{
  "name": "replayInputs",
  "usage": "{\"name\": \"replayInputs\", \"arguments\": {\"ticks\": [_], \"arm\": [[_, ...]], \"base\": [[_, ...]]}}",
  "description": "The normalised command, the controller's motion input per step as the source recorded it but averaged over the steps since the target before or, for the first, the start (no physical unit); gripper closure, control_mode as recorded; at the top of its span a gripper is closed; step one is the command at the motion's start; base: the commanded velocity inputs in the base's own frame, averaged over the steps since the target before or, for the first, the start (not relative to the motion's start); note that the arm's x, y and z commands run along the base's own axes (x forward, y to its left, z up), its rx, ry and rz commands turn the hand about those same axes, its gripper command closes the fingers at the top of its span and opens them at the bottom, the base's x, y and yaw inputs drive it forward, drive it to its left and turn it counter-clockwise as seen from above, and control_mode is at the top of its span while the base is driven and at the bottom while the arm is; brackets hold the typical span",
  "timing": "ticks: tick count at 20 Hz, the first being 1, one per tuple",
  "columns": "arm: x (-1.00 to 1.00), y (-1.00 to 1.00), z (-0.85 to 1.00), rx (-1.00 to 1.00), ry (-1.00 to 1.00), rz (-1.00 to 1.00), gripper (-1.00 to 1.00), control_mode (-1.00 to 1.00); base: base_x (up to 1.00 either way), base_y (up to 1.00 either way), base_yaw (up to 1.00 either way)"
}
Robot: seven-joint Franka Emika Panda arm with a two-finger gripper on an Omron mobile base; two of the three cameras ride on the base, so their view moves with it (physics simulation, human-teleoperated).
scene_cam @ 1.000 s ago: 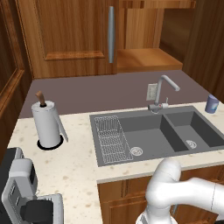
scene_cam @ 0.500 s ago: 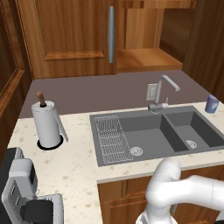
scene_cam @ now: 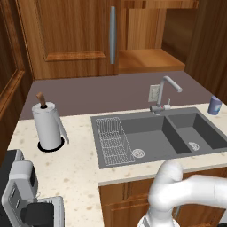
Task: Open the cabinet. Pick the spray and place it next to the sink. Then close the cabinet.
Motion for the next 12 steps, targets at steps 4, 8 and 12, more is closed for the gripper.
{"name": "replayInputs", "arguments": {"ticks": [4, 8, 12], "arm": [[-0.82, -0.19, 0.09, 0.0, 0.0, 0.0, -1.0, -1.0], [-0.73, -0.01, 0.03, 0.0, -0.06, 0.0, -1.0, -1.0], [-0.19, 0.13, 0.27, 0.01, -0.15, 0.03, -1.0, -1.0]], "base": [[0.0, 0.0, 0.0], [0.0, 0.0, 0.0], [0.0, 0.0, 0.0]]}}
